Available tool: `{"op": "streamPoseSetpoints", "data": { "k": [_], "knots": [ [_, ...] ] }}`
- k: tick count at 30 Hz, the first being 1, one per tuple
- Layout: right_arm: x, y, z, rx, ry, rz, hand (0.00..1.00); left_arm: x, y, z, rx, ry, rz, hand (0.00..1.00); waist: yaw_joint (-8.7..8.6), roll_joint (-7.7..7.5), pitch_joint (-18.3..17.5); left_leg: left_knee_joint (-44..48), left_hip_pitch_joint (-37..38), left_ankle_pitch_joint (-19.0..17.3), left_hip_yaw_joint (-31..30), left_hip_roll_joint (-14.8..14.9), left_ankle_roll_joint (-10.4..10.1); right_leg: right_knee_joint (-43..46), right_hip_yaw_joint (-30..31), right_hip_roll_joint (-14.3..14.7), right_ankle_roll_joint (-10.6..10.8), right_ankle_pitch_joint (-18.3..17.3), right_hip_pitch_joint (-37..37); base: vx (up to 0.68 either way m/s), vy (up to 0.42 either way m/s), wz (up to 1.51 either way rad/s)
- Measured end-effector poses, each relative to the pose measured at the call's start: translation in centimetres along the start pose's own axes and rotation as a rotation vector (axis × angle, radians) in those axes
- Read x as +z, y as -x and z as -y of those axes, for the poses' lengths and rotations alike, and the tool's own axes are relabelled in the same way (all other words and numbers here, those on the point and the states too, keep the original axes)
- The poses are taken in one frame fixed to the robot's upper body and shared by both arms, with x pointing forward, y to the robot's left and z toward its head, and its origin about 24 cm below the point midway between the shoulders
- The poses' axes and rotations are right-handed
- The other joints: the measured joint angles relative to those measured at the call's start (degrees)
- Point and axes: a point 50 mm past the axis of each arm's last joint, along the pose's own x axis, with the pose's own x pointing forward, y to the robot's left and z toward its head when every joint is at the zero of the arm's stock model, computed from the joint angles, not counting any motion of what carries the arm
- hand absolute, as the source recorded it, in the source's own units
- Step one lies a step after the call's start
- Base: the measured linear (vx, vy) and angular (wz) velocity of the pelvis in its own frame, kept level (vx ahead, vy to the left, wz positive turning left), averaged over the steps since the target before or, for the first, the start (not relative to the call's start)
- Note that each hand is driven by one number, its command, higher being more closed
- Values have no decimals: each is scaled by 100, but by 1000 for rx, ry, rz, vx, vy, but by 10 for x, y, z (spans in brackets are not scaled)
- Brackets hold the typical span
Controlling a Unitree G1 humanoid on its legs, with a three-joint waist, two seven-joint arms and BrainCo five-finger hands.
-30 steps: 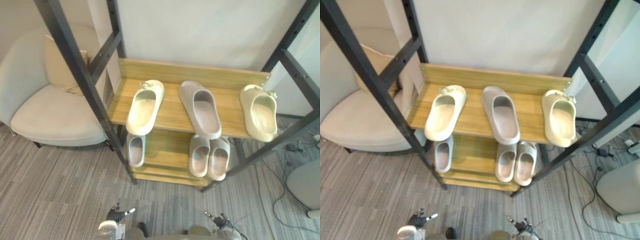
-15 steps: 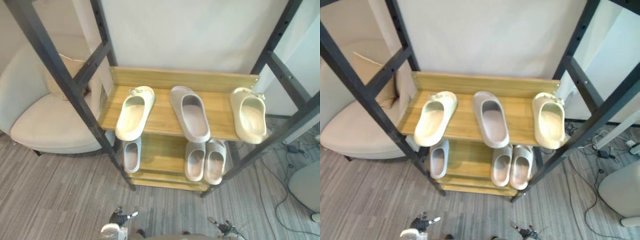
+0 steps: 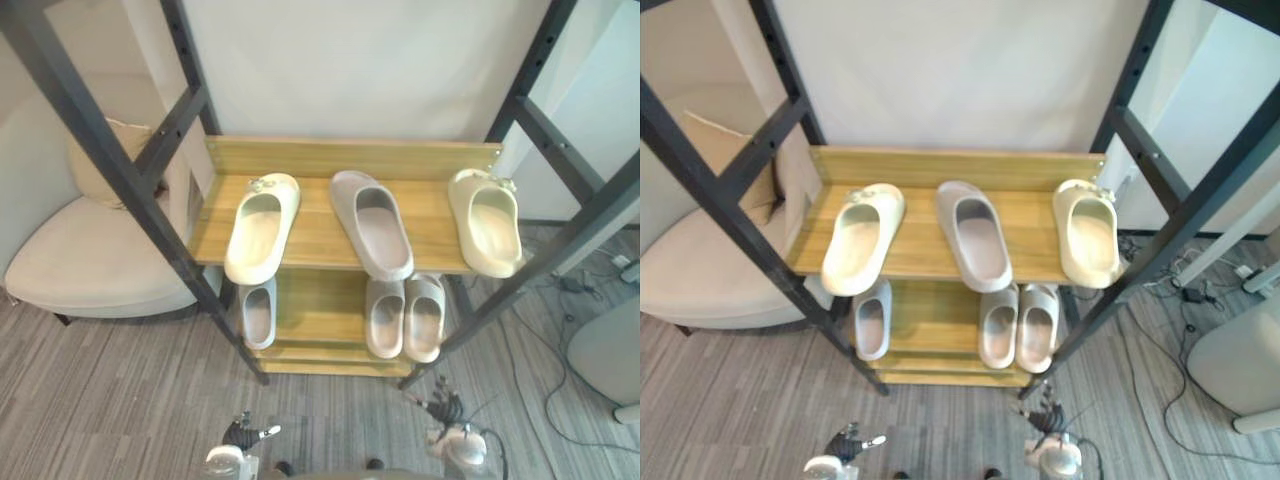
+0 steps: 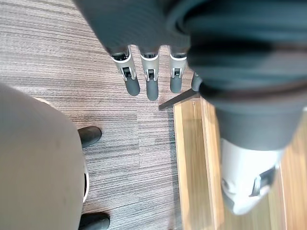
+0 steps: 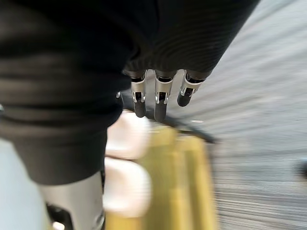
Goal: Organize the slippers on the shoe rack
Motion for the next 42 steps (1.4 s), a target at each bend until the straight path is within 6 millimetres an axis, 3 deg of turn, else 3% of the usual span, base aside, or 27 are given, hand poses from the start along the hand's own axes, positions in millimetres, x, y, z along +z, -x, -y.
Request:
{"op": "streamPoseSetpoints", "data": {
  "k": [4, 6, 11, 20, 34, 39, 42],
  "knots": [
    [36, 13, 6, -7, 9, 184, 0, 0, 0, 3, -12, -33, 3, 0, -47, -15, -12, 3, 11, -30, 8, 11, -8, -3, 111, 15, 14, 27, -44, -13, -12, -14],
    [59, 24, 4, 30, 19, 306, 0, 0, 0, 4, -24, -59, 10, 0, -64, -22, -21, 5, 10, -48, 68, 14, -17, -17, 225, 24, 16, 81, -97, -41, -3, -24],
    [93, 39, -7, 95, 34, 497, 0, 0, 1, 5, -37, -102, 19, 0, -80, -89, -93, 7, 10, -63, 135, -5, -19, -99, 337, 17, 45, 175, -118, -45, -1, -13],
    [136, 57, 3, 101, 63, 737, 0, -6, 2, 8, -47, -121, -2, 0, -79, -60, -260, 7, -16, -62, 23, -27, -13, -86, 280, -3, 56, 179, -117, -15, -9, 3],
    [204, 49, 16, 89, 115, 1036, 0, -5, 2, 10, -62, -114, 9, 0, -33, 0, -301, 12, -128, -33, -275, -74, 29, -85, 48, -48, 76, 164, -91, -8, -16, 9],
    [221, 45, 15, 91, 130, 1099, 0, -5, 2, 11, -73, -112, 11, 0, -18, 1, -302, 12, -189, -11, -373, -93, 59, -85, -31, -63, 78, 163, -100, -10, -13, 11],
    [226, 32, 16, 73, 132, 1085, 0, -4, 2, 11, -77, -111, 13, 0, 16, -4, -301, 1, -216, 10, -465, -103, 84, -81, -106, -69, 80, 158, -93, -19, -18, 13]
  ]
}}
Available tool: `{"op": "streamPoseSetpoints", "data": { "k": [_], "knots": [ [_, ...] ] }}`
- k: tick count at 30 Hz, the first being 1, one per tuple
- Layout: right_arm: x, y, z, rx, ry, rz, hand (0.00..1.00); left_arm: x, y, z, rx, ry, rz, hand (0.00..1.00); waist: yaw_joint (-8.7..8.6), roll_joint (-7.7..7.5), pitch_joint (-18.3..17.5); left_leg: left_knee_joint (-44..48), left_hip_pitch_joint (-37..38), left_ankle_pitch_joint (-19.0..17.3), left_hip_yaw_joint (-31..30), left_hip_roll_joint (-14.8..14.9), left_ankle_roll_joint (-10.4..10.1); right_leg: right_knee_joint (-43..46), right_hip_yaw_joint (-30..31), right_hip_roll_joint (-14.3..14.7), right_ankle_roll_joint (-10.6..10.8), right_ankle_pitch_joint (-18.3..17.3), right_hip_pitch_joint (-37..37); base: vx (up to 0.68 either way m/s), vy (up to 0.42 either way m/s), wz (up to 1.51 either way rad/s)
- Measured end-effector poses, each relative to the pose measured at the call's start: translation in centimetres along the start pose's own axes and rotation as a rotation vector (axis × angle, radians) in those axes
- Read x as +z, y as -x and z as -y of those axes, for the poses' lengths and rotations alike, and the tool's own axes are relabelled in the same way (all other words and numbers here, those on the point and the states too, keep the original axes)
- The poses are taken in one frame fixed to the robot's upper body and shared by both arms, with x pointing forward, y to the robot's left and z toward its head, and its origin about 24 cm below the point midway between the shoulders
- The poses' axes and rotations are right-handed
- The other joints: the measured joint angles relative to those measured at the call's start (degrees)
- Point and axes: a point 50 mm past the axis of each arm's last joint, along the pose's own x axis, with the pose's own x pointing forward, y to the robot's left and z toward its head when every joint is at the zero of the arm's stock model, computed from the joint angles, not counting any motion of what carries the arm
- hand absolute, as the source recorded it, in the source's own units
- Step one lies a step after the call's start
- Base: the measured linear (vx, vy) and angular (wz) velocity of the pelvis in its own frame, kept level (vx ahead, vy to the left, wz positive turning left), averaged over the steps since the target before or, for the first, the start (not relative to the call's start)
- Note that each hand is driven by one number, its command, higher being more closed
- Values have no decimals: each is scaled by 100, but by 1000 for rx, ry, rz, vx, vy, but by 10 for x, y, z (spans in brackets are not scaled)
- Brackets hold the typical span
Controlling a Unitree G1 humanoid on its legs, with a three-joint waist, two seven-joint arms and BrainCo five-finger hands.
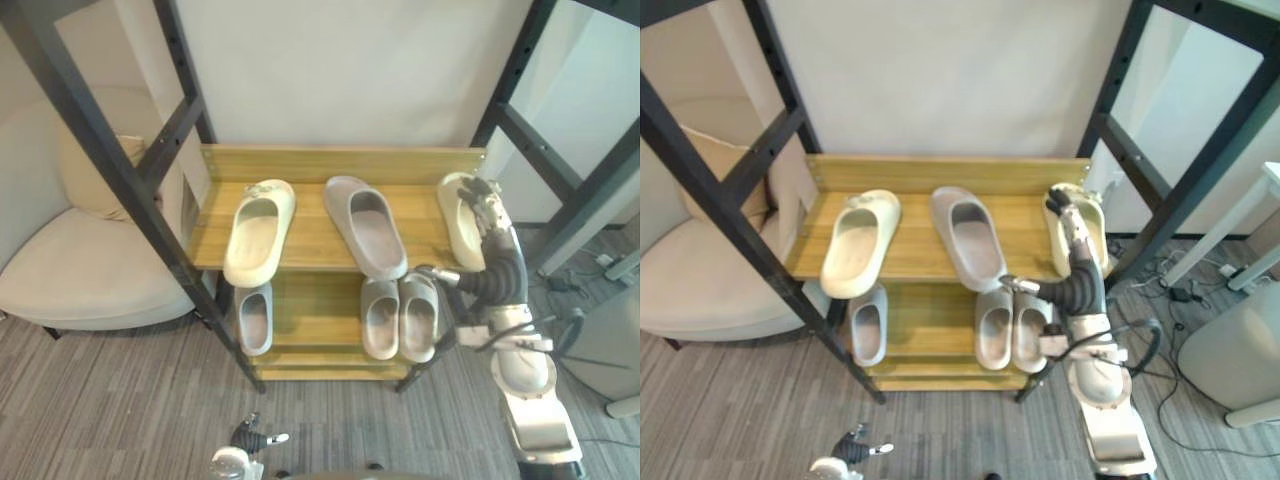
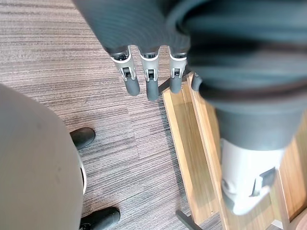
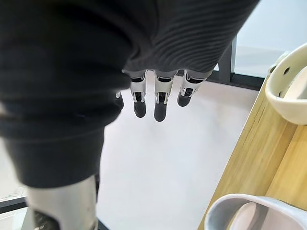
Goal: Organize the slippers on the shoe rack
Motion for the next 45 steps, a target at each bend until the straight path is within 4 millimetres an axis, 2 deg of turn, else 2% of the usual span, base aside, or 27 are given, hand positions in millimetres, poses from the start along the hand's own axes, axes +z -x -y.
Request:
{"op": "streamPoseSetpoints", "data": {
  "k": [13, 23, 34, 37, 45],
  "knots": [
    [-28, -46, 26, -55, 100, -72, 0, 4, 0, -4, 11, 16, 25, 0, 49, -60, 83, -125, -190, 131, -246, -43, 36, 14, -219, -17, 13, -15, -100, -6, -17, 9],
    [-38, -74, 38, -45, 167, -108, 0, 12, 0, -6, 22, 43, 58, 0, 71, -35, 334, -230, -296, 206, -349, -66, 56, 27, -321, -29, 10, -15, -209, -2, -7, 5],
    [-49, -96, 27, 46, 188, -158, 0, 15, -1, -11, 43, 88, 72, 0, 151, -65, 464, -249, -399, 206, -365, -58, 60, 112, -338, -30, 2, -9, -345, 2, -1, 0],
    [-45, -105, 26, 66, 195, -142, 0, 20, -1, -12, 47, 97, 96, 0, 201, -67, 598, -248, -409, 207, -376, -53, 60, 152, -344, -30, 2, -8, -368, 0, 0, 0],
    [-38, -126, 16, 117, 226, -120, 0, 23, -1, -15, 56, 107, 112, 0, 253, -113, 657, -206, -580, 221, -493, -39, 80, 208, -422, -29, -40, 27, -490, 12, -2, 8]
  ]
}}
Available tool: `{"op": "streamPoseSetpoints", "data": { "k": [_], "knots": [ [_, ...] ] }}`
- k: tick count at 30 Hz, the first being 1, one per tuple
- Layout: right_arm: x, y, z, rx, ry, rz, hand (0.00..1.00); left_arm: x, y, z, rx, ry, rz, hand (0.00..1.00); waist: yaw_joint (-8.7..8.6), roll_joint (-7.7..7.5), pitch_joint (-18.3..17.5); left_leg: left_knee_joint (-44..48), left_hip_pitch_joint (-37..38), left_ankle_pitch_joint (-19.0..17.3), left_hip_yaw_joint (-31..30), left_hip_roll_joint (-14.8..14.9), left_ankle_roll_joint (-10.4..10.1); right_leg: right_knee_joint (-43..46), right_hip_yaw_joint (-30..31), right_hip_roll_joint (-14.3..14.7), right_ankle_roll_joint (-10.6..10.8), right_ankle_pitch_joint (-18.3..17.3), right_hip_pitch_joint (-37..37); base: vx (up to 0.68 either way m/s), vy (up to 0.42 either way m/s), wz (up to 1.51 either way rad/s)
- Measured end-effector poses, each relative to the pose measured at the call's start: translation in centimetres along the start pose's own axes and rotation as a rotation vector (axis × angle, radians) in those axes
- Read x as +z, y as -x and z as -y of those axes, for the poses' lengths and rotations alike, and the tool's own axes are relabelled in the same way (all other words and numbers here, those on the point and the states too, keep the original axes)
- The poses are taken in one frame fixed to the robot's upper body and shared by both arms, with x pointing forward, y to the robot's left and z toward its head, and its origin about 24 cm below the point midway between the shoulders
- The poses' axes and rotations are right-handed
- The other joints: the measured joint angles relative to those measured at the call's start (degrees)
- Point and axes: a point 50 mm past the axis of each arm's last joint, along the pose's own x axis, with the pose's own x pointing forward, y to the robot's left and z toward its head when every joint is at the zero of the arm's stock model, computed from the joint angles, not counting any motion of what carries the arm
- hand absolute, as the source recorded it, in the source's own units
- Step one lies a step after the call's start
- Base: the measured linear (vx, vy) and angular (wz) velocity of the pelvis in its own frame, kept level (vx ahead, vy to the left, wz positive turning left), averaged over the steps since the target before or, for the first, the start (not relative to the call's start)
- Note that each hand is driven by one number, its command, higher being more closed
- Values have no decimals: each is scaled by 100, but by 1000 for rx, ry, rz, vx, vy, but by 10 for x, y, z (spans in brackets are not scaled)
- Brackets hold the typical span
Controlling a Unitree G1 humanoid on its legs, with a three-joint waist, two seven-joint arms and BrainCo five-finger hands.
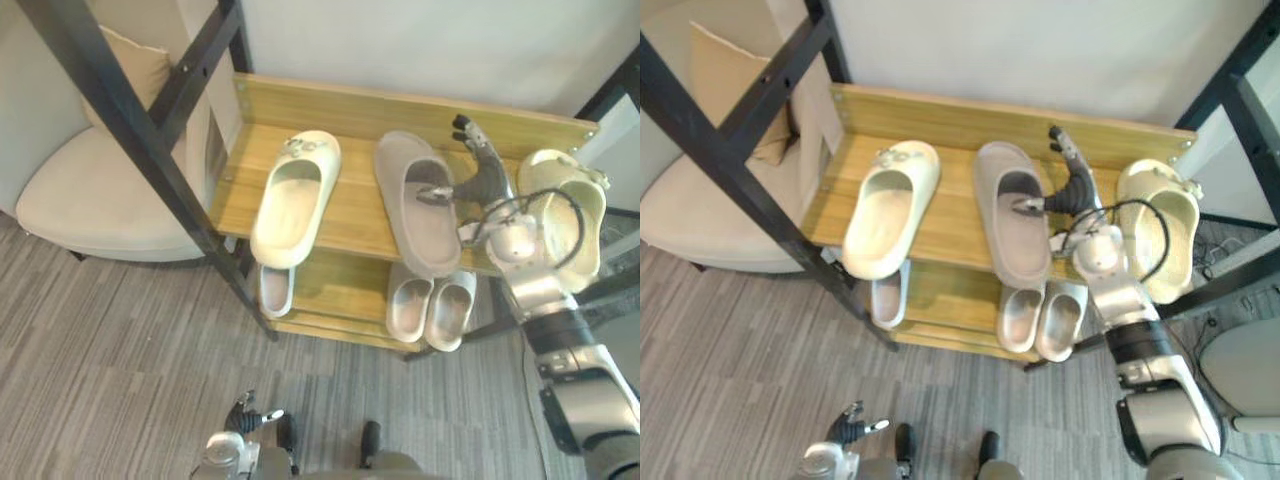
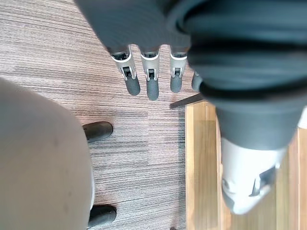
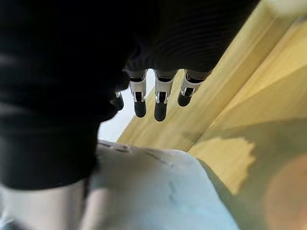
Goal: Organize the slippers on the shoe rack
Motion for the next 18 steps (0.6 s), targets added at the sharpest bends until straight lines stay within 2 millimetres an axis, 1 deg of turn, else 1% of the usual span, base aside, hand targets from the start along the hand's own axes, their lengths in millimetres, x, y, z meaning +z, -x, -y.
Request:
{"op": "streamPoseSetpoints", "data": {
  "k": [1, 5, 8, 14, 18],
  "knots": [
    [4, -5, -3, 17, 7, 11, 100, 2, 0, -1, 3, -2, 10, 0, 15, -28, 53, 9, -2, 0, 4, 3, 0, 0, 1, 1, -3, 3, 1, 0, 0, 0],
    [14, -17, -7, 52, 28, 41, 100, 5, -1, -5, 23, 34, 20, 0, 68, -74, 158, 20, -6, 6, 7, 5, 4, 2, 1, 1, -9, 8, 2, 0, 0, 0],
    [18, -20, -11, 82, 40, 54, 100, 5, -1, -6, 26, 39, 22, 0, 90, -79, 162, 20, -5, 16, 5, 9, -2, 2, -1, 3, -9, 8, 5, 0, 0, 0],
    [17, -23, -8, 79, 8, 39, 100, 5, -1, -6, 27, 38, 23, 0, 94, -87, 166, 19, 48, 17, 4, 18, -3, 1, -4, 8, -9, 8, 55, 0, 0, 0],
    [13, -19, -9, 84, 4, 32, 100, 5, -1, -6, 27, 38, 20, 0, 91, -90, 170, 17, 118, 16, 0, 28, -4, 1, -7, 13, -9, 7, 129, 0, 0, 0]
  ]
}}
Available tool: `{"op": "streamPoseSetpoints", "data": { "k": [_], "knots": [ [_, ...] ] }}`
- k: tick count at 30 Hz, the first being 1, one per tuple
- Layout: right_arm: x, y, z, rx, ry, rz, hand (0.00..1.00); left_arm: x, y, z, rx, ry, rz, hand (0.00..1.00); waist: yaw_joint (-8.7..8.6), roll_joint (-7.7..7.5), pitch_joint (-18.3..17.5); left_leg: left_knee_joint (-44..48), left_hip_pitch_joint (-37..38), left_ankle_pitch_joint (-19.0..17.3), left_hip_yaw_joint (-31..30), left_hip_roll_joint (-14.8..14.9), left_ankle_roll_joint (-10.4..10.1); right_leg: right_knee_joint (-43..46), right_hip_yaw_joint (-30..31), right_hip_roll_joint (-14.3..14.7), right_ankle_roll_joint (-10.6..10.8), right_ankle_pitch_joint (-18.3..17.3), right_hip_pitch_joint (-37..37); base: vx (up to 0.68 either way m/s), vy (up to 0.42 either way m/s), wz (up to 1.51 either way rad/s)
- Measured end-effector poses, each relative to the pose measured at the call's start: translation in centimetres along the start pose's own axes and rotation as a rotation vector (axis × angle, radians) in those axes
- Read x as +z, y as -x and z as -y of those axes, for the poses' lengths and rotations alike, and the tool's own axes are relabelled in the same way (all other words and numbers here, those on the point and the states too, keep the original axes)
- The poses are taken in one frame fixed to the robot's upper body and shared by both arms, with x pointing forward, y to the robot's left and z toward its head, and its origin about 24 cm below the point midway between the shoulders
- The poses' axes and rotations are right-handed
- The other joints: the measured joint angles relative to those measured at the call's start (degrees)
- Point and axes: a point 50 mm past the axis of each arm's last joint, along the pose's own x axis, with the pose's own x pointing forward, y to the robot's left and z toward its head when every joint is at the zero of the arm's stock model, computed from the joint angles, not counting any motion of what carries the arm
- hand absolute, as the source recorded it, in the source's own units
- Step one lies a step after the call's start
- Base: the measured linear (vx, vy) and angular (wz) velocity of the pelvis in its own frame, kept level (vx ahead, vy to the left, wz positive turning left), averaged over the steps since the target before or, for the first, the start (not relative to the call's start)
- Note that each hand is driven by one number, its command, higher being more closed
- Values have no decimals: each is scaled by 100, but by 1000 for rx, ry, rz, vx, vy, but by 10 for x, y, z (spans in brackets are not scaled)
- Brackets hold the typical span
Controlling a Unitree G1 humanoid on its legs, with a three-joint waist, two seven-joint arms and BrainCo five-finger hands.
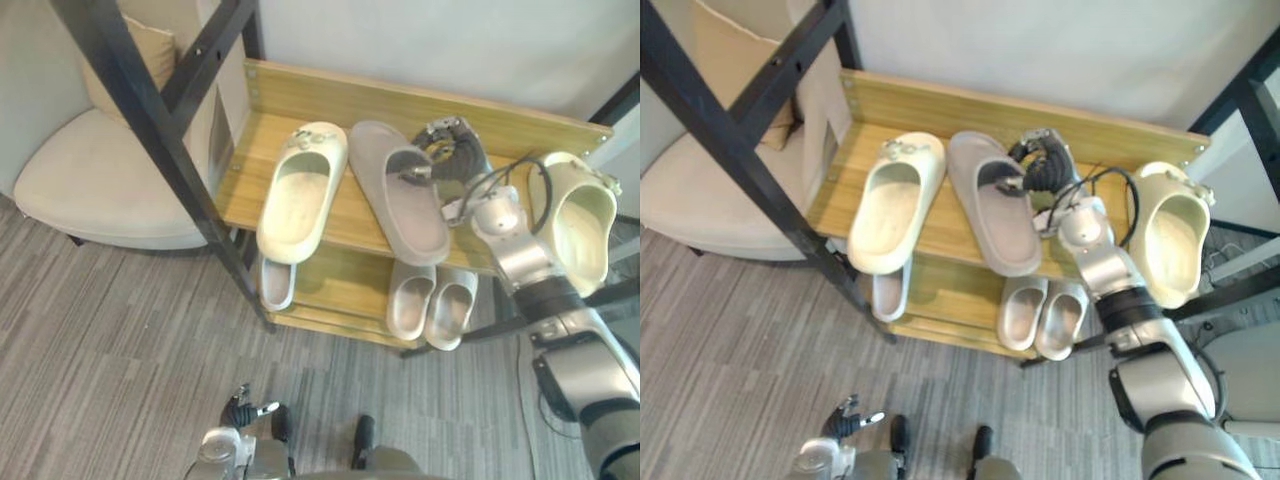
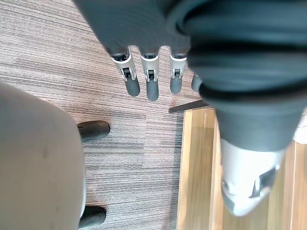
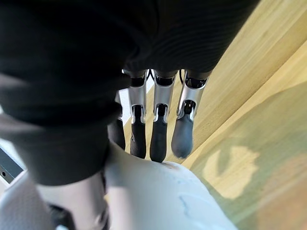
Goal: Organize the slippers on the shoe rack
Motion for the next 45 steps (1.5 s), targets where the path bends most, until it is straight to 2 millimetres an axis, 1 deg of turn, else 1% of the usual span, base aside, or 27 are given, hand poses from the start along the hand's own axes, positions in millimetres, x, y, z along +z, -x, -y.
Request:
{"op": "streamPoseSetpoints", "data": {
  "k": [4, 6, 7, 9, 11, 13, 14, 15, 18, 19, 20, 24, 28, 30, 32, 33, 34, 35, 37, 38, 39, 40, 41, 42, 43, 44, 45],
  "knots": [
    [0, 15, -7, 22, -20, 22, 100, -1, 0, 0, 0, 0, -8, 0, -28, 0, -1, -7, 84, -2, 12, 4, -3, 1, 9, 0, 1, -2, 72, -1, -2, -2],
    [0, 19, -8, 23, -25, 30, 100, -1, 0, 0, -2, -1, -10, 0, -37, 0, -2, -7, 96, -2, 15, 5, -3, 12, 15, 0, 1, -2, 75, -7, -3, -2],
    [-1, 28, -8, 19, -39, 32, 100, -1, 0, 0, -3, 0, -9, 0, -38, -1, -4, -3, 97, -2, 21, 6, -3, 13, 20, -5, 1, -2, 75, 0, 0, 0],
    [-1, 35, -11, 26, -48, 37, 100, -2, 0, -1, -1, 3, -12, 0, -46, -1, -5, -2, 107, -2, 28, 11, -3, 22, 28, -7, 2, -2, 76, -11, -3, -2],
    [4, 50, -15, 46, -70, 72, 100, -3, 0, -1, -2, 4, -17, 0, -78, 3, -9, 2, 133, -2, 59, 12, -2, 37, 50, -10, 3, -3, 78, -22, -4, -7],
    [7, 57, -16, 44, -83, 86, 100, -4, 0, -1, -2, 4, -19, 0, -93, 3, -12, 3, 158, -2, 88, 13, -2, 39, 78, -12, 4, -4, 85, -27, -2, -7],
    [13, 66, -14, 29, -101, 114, 100, -5, 1, 0, -11, 2, -24, 0, -127, 11, -22, 11, 173, -2, 101, 12, -2, 38, 90, -21, 12, -9, 100, -28, -5, -6],
    [14, 67, -13, 27, -103, 120, 100, -5, 1, 0, -13, 2, -24, 0, -135, 12, -23, 14, 174, -2, 101, 11, -2, 38, 90, -23, 13, -10, 102, -33, -9, -3],
    [26, 81, -8, -8, -130, 188, 100, -7, 2, 0, -20, -3, -29, 0, -220, 12, -35, 62, 194, -2, 99, -7, -3, -3, 85, -46, 23, -17, 176, -41, -9, 1],
    [30, 87, -7, -27, -149, 205, 100, -8, 2, 0, -22, -8, -34, 0, -238, 14, -82, 68, 197, -2, 105, -15, -3, -12, 88, -54, 40, -28, 182, -59, -16, -1],
    [35, 95, -9, -32, -196, 234, 100, -14, 3, 0, -25, -14, -56, 0, -305, 41, -214, 82, 198, -3, 114, -18, -2, -15, 94, -64, 49, -39, 189, -50, -14, -4],
    [42, 108, -10, -54, -262, 268, 100, -20, 5, 1, -41, -14, -79, 0, -347, 78, -353, 66, 248, 2, 158, -21, -3, -15, 137, -72, 59, -58, 210, -57, -12, -8],
    [45, 125, -18, 3, -338, 279, 100, -27, 7, 3, -50, -14, -103, 0, -382, 143, -484, -143, 408, 111, 155, -23, -14, -7, 144, -67, 45, -86, 255, -71, -10, 2],
    [46, 132, -23, 28, -362, 279, 100, -28, 8, 4, -65, -13, -108, 0, -400, 156, -514, -216, 466, 153, 149, -23, -23, 0, 151, -62, 55, -97, 257, -54, -4, 1],
    [43, 142, -40, 99, -403, 244, 100, -32, 9, 6, -78, -29, -123, 0, -408, 185, -643, -213, 476, 151, 158, -27, -30, -20, 152, -56, 58, -97, 269, -5, 1, -2],
    [42, 143, -43, 113, -407, 237, 100, -32, 9, 6, -79, -31, -124, 0, -408, 191, -657, -213, 477, 153, 159, -28, -27, -22, 153, -56, 58, -96, 269, 0, 0, 0],
    [41, 149, -53, 158, -426, 217, 100, -33, 9, 7, -84, -38, -127, 0, -408, 204, -691, -213, 476, 153, 158, -29, -27, -36, 152, -55, 59, -95, 275, 0, 0, 0],
    [41, 152, -59, 186, -434, 207, 100, -33, 9, 8, -88, -43, -127, 0, -408, 213, -702, -212, 476, 153, 158, -29, -27, -48, 151, -54, 60, -93, 279, 0, 0, 0],
    [41, 159, -78, 281, -467, 184, 100, -33, 9, 9, -96, -53, -125, 0, -408, 236, -715, -196, 478, 154, 151, -31, -28, -140, 142, -47, 67, -53, 342, 0, 0, 0],
    [37, 162, -89, 330, -460, 161, 100, -32, 9, 10, -98, -56, -124, 0, -399, 248, -707, -133, 473, 133, 149, -34, -44, -152, 133, -51, 67, -51, 376, 13, -6, 3],
    [35, 162, -91, 340, -453, 154, 100, -32, 9, 10, -100, -59, -123, 0, -392, 253, -704, -121, 470, 126, 148, -32, -45, -144, 130, -52, 67, -52, 375, 0, 0, 0],
    [30, 164, -98, 375, -442, 129, 100, -30, 8, 11, -105, -66, -116, 0, -361, 280, -669, -72, 449, 110, 143, -29, -46, -80, 113, -58, 75, -78, 355, -19, -5, 5],
    [25, 165, -103, 410, -432, 105, 100, -28, 7, 12, -113, -76, -109, 0, -356, 302, -632, 101, 321, 34, 125, -27, -24, 108, 107, -92, 57, -160, 251, -39, -5, 10],
    [20, 165, -108, 446, -405, 93, 100, -24, 6, 14, -120, -83, -96, 0, -343, 344, -558, 527, 23, -131, 106, -12, -7, 473, 92, -146, 36, -293, 7, -67, -4, 16],
    [19, 161, -110, 473, -362, 99, 100, -16, 2, 15, -123, -89, -77, 0, -342, 400, -375, 1016, -289, -311, 70, 13, 4, 835, 83, -190, 20, -435, -207, -175, -16, 33],
    [16, 152, -110, 496, -310, 111, 100, -2, -3, 16, -125, -96, -32, 0, -343, 501, -41, 1843, -865, -589, -32, 65, 11, 1526, 14, -269, 6, -703, -652, -155, -16, 33],
    [16, 150, -109, 498, -300, 114, 100, 2, -4, 16, -126, -96, -21, 0, -342, 528, 18, 1986, -986, -629, -50, 76, 19, 1656, 5, -279, -9, -748, -752, -220, -21, 40]
  ]
}}
